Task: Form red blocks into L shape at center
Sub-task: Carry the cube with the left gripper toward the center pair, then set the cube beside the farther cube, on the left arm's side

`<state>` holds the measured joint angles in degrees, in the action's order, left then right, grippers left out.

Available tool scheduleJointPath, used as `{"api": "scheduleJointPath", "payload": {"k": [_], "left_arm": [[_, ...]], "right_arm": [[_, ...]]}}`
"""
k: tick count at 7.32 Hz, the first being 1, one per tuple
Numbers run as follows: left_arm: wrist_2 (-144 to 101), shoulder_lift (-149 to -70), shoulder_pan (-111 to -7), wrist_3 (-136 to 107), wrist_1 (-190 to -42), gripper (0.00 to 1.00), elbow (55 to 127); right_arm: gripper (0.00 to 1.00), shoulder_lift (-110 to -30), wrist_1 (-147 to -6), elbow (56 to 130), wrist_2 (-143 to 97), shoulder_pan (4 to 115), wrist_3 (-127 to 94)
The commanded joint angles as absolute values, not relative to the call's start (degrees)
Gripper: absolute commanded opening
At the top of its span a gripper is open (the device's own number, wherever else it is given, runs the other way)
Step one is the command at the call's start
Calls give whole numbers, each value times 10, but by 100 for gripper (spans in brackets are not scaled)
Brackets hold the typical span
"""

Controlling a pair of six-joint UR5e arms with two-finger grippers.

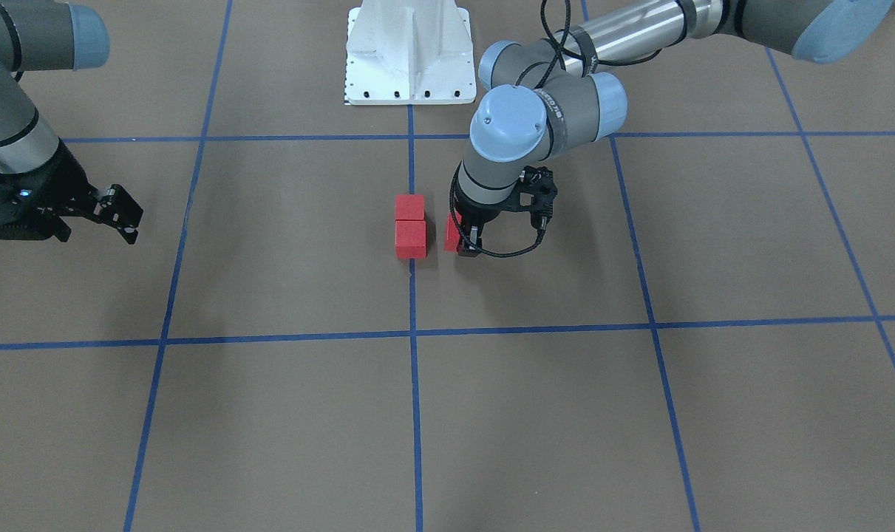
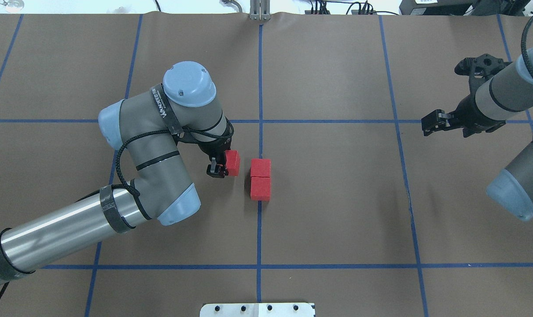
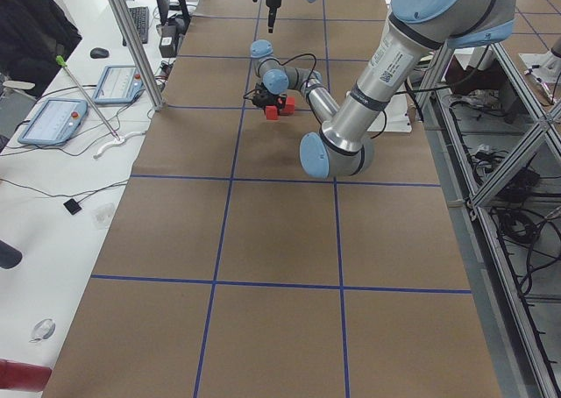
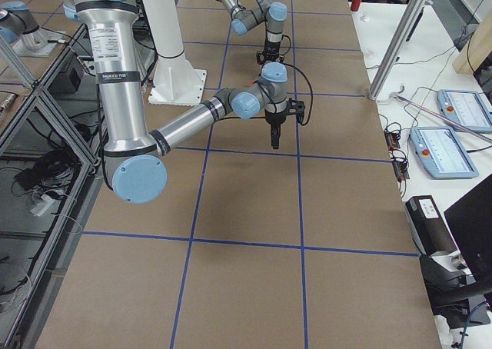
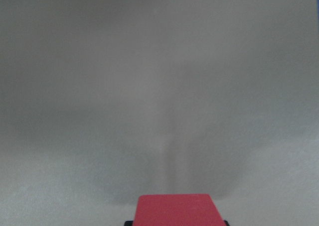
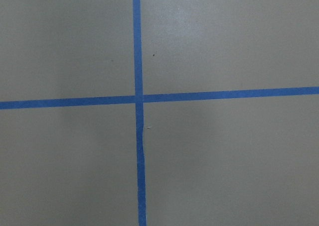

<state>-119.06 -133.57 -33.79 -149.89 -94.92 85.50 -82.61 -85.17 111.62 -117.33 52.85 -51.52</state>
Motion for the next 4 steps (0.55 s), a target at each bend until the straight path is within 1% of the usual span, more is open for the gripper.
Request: {"api": "scheduleJointPath", "payload": {"k": [1, 4], "left_arm": [[-1180, -1342, -330, -1520, -953, 0, 843], [-1160, -1362, -314, -1555, -953, 0, 819]], "right_arm": [[100, -829, -852, 1113, -1173, 529, -514], [100, -829, -852, 1112, -1174, 529, -516]]}}
